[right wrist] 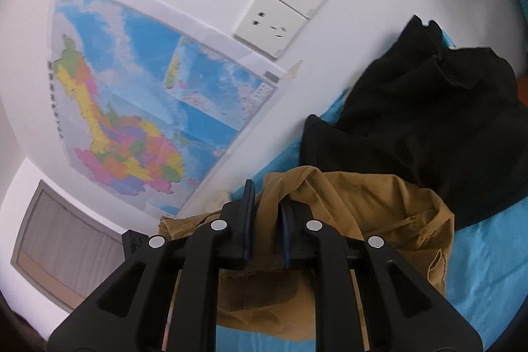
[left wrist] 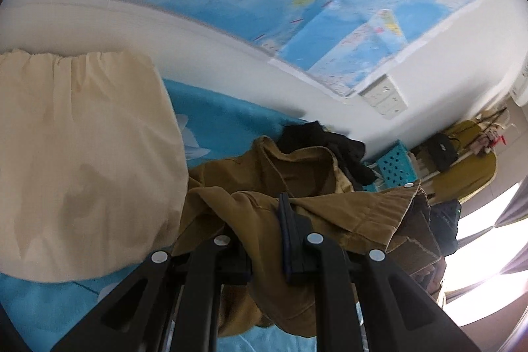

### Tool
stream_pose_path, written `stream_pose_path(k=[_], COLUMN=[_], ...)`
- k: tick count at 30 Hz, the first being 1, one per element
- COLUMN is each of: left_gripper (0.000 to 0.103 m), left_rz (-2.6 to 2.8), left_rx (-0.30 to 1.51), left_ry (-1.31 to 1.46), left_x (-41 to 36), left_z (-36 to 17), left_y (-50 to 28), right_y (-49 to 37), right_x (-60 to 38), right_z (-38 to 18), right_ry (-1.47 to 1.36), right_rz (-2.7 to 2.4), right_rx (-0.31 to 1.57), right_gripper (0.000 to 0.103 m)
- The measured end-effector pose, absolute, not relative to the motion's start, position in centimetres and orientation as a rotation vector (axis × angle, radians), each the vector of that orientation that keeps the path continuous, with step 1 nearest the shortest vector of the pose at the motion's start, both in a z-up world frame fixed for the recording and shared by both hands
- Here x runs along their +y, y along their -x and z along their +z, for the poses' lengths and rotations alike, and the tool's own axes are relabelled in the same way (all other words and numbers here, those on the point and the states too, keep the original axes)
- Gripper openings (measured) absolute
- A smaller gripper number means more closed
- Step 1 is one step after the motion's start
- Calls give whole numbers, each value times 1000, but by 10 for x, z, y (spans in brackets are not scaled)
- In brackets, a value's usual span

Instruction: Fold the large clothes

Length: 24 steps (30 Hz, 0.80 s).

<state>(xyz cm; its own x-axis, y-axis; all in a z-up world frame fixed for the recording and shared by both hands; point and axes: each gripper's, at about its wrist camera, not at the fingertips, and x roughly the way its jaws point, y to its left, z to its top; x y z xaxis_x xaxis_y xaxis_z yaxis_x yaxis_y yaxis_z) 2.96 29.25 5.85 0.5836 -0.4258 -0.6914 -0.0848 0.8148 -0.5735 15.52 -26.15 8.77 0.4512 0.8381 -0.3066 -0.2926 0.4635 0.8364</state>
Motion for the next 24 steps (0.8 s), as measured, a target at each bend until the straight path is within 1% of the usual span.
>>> stream_pose_path(k=[6,8,10,11,12,13,14,15,17,18,19,20,21,22,23,24], left_gripper=[15,16,17,17,18,18,18,19,21,22,24,30,39,61,73,76], left_rz=[-160,-146,-133,-126,-122,-123,-127,-134,-166,-178,-201,-225,-235,-224,-212,-212], left_rx=[1016,1034,1053,1062,1070,1081,1087,1088,1065,1056,1031,994,965,900,839,777], left_ry=[633,643,649,653,661,673,684,693,703,702,699,689,676,650,626,599], left_x=[298,300,302,303,305,306,308,309,312,311,311,310,309,308,308,307], left_z=[26,17,9,4,0,-4,-7,-9,-6,-3,1,7,13,22,31,41], left_y=[-62,-71,-77,-81,-83,-85,-86,-86,-80,-78,-71,-63,-57,-45,-34,-20], right_y=[-189,-197,-205,-208,-209,-211,-210,-209,-204,-199,-192,-186,-180,-173,-168,-165], right_x=[-254,-254,-255,-257,-258,-261,-264,-268,-272,-271,-268,-262,-257,-249,-240,-232], right_z=[60,51,40,36,34,33,34,38,50,58,68,76,82,85,84,81], right_ry=[-831,-848,-869,-890,-897,-896,-885,-881,-842,-795,-713,-622,-533,-425,-335,-266], right_rz=[728,712,677,654,647,635,616,623,654,660,681,694,688,673,667,674], right_rx=[906,925,951,1010,1016,1013,1005,984,944,924,894,873,861,854,857,866], right_gripper=[17,20,26,29,40,55,62,68,69,74,81,83,86,86,86,86])
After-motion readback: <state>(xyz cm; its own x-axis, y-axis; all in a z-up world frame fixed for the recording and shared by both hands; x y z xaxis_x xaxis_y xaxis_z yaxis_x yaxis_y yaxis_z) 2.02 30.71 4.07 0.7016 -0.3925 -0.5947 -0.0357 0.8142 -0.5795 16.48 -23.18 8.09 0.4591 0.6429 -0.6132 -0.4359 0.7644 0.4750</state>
